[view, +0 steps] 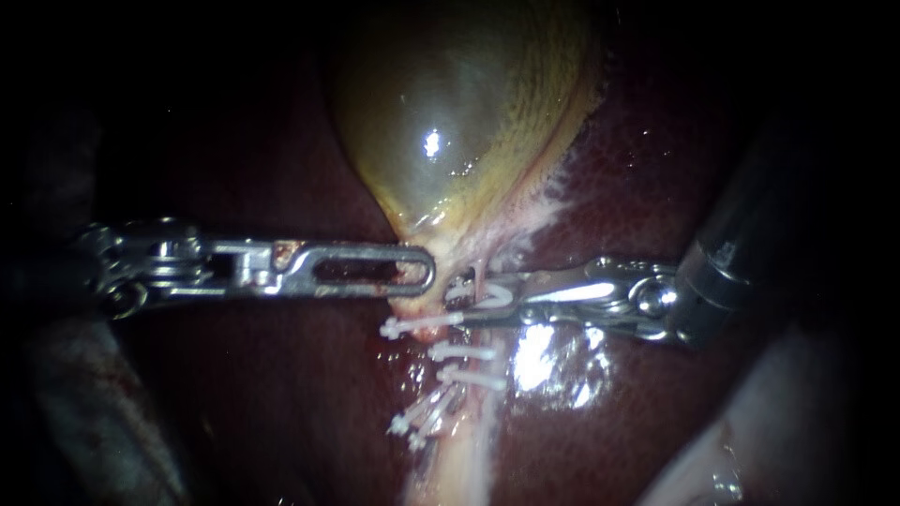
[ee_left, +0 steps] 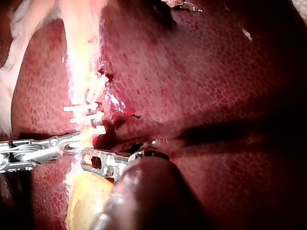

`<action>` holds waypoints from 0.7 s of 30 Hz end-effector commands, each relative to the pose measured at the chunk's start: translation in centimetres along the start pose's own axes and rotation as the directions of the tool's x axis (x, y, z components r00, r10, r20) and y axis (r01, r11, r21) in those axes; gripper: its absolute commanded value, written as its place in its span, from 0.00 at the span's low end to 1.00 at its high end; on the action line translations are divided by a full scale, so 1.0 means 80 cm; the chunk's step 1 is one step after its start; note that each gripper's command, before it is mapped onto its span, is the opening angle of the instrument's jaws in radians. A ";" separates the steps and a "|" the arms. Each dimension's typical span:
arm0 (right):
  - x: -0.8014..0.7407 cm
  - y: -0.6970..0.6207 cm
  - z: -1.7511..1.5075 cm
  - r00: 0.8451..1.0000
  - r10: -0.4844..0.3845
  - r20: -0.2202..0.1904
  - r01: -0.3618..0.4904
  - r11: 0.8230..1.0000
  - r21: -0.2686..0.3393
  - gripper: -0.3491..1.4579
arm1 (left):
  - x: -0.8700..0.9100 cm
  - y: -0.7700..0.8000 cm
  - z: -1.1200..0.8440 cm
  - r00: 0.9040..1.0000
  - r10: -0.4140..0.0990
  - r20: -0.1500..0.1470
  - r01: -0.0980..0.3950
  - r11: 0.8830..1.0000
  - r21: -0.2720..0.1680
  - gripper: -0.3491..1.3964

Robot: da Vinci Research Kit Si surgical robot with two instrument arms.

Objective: Clipping third clip right tube

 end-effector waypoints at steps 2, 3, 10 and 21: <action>0.0000 -0.0002 -0.0001 1.000 0.010 0.004 -0.010 1.000 0.011 0.00 | 0.0000 0.0000 0.0000 1.000 0.000 0.000 0.000 1.000 0.000 0.00; 0.0000 -0.0002 -0.0001 1.000 0.010 0.004 -0.010 1.000 0.011 0.00 | 0.0000 0.0000 0.0000 1.000 0.000 0.000 0.000 1.000 0.000 0.00; 0.0001 -0.0001 -0.0001 1.000 0.011 0.004 -0.011 1.000 0.011 0.00 | 0.0000 0.0000 0.0000 1.000 0.000 0.000 0.000 1.000 0.000 0.00; 0.0001 -0.0001 -0.0001 1.000 0.011 0.004 -0.011 1.000 0.011 0.00 | 0.0000 -0.0001 0.0001 1.000 0.000 0.000 0.000 1.000 0.000 0.00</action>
